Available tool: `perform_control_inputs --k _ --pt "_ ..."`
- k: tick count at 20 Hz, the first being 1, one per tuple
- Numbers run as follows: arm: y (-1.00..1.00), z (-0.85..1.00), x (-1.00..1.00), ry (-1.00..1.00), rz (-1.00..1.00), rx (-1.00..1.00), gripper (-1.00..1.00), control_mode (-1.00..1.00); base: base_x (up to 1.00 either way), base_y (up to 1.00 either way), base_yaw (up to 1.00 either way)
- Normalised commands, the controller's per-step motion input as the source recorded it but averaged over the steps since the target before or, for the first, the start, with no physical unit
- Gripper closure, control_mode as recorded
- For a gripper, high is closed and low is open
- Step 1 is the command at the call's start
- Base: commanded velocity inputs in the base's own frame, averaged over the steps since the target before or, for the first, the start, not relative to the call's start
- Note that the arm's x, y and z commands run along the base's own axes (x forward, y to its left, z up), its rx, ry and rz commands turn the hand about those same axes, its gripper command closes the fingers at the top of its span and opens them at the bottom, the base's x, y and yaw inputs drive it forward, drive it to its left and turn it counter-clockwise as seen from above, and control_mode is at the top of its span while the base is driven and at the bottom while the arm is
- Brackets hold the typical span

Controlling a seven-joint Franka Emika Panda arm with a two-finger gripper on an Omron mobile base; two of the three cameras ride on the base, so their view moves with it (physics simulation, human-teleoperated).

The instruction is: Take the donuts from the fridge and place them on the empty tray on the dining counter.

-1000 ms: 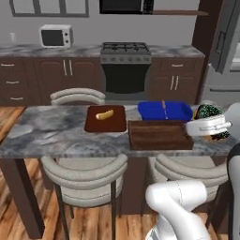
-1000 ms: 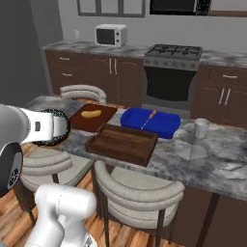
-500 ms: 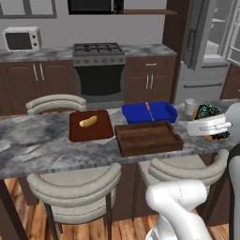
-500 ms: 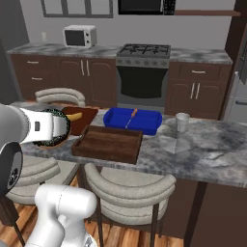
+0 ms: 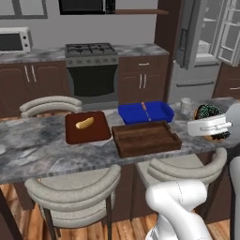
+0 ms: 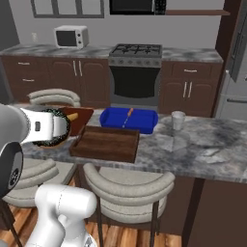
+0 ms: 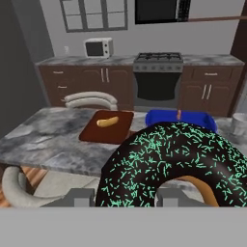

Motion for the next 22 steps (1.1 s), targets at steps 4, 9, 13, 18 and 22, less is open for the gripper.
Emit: perform_control_inputs --k 4,9,13,18,22 --pt "0.0 0.0 0.0 0.0 0.0 0.0 1.0 1.0 0.89 0.49 -0.2" --pt "0.0 -0.03 0.2 0.02 0.0 0.0 1.0 -1.0 0.37 0.07 -0.03" --pt "0.01 -0.26 1.0 0.14 0.0 0.04 1.0 -1.0 0.0 0.0 0.0" --pt "0.2 -0.43 0.84 0.09 -0.04 -0.01 1.0 -1.0 0.0 0.0 0.0" --pt "0.1 -0.58 0.8 0.17 -0.11 -0.09 1.0 -1.0 0.0 0.0 0.0"
